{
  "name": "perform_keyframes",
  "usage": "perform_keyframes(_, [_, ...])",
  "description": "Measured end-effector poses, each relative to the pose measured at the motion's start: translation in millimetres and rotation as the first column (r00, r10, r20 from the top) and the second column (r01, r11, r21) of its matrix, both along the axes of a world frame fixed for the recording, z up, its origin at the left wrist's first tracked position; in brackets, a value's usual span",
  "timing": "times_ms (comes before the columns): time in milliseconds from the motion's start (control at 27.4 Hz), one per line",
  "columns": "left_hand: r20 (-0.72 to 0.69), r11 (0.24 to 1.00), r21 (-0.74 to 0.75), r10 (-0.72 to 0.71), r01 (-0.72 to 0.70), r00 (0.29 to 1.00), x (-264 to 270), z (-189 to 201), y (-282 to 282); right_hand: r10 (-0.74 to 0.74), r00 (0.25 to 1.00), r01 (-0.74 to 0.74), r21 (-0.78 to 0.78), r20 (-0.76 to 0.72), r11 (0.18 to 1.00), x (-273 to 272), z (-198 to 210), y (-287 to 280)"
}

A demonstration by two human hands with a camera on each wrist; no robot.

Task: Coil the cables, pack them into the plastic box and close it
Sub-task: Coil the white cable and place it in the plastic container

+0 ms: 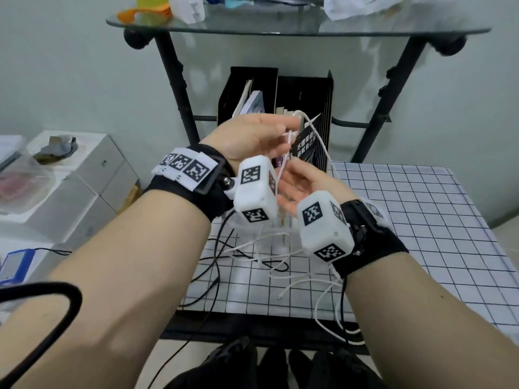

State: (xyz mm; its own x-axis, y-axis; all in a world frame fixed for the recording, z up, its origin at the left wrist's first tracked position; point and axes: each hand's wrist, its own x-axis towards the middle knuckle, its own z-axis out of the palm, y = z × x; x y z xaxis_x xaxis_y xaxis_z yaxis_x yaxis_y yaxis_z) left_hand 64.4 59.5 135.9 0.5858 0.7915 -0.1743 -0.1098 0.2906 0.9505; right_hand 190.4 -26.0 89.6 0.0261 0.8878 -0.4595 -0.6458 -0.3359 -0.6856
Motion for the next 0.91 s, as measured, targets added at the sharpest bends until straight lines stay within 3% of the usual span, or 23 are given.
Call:
perform_keyframes(146, [0.070,0.999,-0.021,-0.024,0.026,0.997,5.4,3.4,-1.3,-0.034,0.989,0.023,0.077,0.143,0.997,2.6,15.1,3.0])
perform_keyframes(255, [0.115,0.999,-0.022,0.035,-0.032,0.993,8.0,3.7,-3.2,-0.086,0.978,0.064,0.121,0.190,0.991,6.4,27.5,4.9])
perform_keyframes(328, [0.060,0.999,-0.014,0.032,-0.031,0.998,6.7,1.9,-6.3,-0.163,0.971,0.139,0.145,0.173,0.980,12.3,35.1,5.4])
perform_keyframes(511, [-0.196,0.971,0.016,-0.230,0.237,0.953,2.0,-18.4,-8.8,-0.200,0.963,0.159,0.217,0.181,0.963,20.6,61.6,5.9])
perform_keyframes(620, [-0.239,0.982,0.070,-0.152,0.173,0.959,7.8,-19.3,-8.3,-0.254,0.956,0.215,0.234,0.149,0.948,18.0,70.0,7.0])
perform_keyframes(730, [-0.160,0.992,0.110,-0.044,0.062,0.986,9.0,-8.3,-6.7,-0.315,0.945,0.292,0.202,0.093,0.935,19.3,67.3,10.8])
perform_keyframes(803, [-0.073,0.993,0.120,0.018,-0.009,0.997,8.0,2.9,-2.1,-0.274,0.947,0.247,0.162,0.168,0.955,20.8,61.4,13.0])
perform_keyframes(912, [0.055,0.988,0.120,0.094,-0.100,0.994,9.0,22.1,4.5,-0.094,0.948,0.065,0.106,0.305,0.992,14.3,50.4,10.2])
